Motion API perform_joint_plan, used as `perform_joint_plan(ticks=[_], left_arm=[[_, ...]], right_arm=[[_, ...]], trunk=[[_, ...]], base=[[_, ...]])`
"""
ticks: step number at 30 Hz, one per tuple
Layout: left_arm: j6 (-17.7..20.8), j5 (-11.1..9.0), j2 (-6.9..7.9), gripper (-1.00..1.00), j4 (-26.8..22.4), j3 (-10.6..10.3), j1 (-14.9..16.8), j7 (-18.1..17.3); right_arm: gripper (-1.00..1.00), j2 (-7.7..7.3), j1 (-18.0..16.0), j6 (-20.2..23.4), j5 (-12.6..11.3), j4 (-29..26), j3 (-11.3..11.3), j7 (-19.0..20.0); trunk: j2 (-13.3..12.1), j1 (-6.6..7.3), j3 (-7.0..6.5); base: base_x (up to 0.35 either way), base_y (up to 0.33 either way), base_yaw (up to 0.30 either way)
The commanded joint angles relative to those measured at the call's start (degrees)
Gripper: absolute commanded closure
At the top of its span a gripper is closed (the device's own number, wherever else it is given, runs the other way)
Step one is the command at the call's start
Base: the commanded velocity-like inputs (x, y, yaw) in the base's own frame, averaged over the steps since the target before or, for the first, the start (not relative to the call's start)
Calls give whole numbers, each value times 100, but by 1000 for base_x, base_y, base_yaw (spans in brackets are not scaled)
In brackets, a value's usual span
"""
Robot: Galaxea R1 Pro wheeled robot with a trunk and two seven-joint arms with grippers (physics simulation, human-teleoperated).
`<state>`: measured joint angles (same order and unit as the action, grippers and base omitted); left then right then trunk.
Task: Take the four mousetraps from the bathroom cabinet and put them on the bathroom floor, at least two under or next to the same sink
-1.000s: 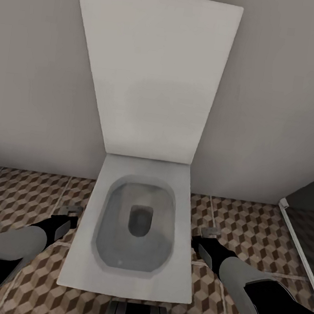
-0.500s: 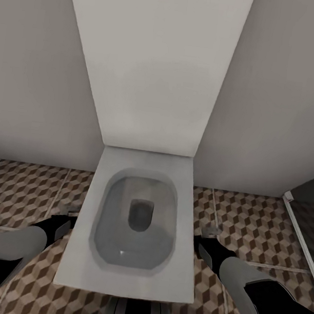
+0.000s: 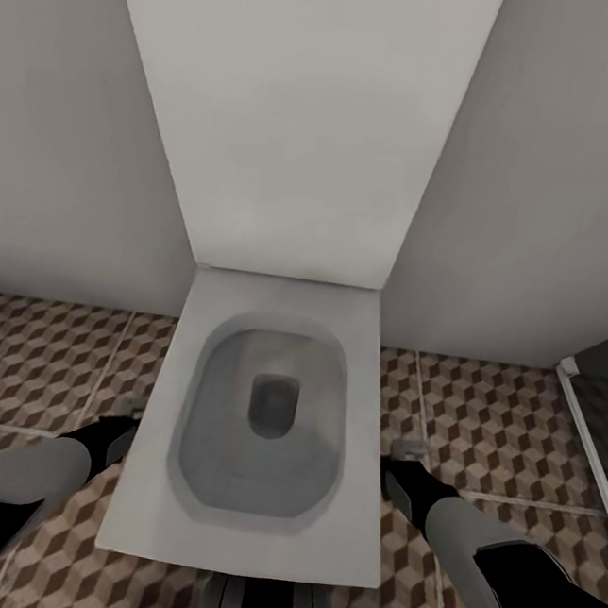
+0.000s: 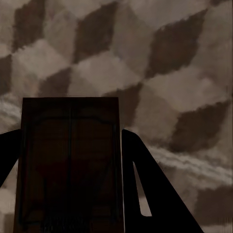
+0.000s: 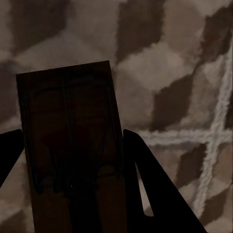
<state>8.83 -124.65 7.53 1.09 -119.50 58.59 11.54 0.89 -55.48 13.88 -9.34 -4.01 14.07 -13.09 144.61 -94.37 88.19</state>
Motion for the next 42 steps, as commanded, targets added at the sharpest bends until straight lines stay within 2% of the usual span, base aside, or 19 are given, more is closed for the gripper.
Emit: perform_joint_plan(ticks=[1,42], left_arm=[[23,-25,1,100,-3,-52,3,15],[14,-25,10,100,6,-47,3,15]], right_arm=[[100,0,1,27,-76,-11,51,-31],[100,-1,-5,15,-68,-38,52,8]], trunk=[[3,-1,26],[4,-4,103]], base=[[0,0,0],[0,0,0]])
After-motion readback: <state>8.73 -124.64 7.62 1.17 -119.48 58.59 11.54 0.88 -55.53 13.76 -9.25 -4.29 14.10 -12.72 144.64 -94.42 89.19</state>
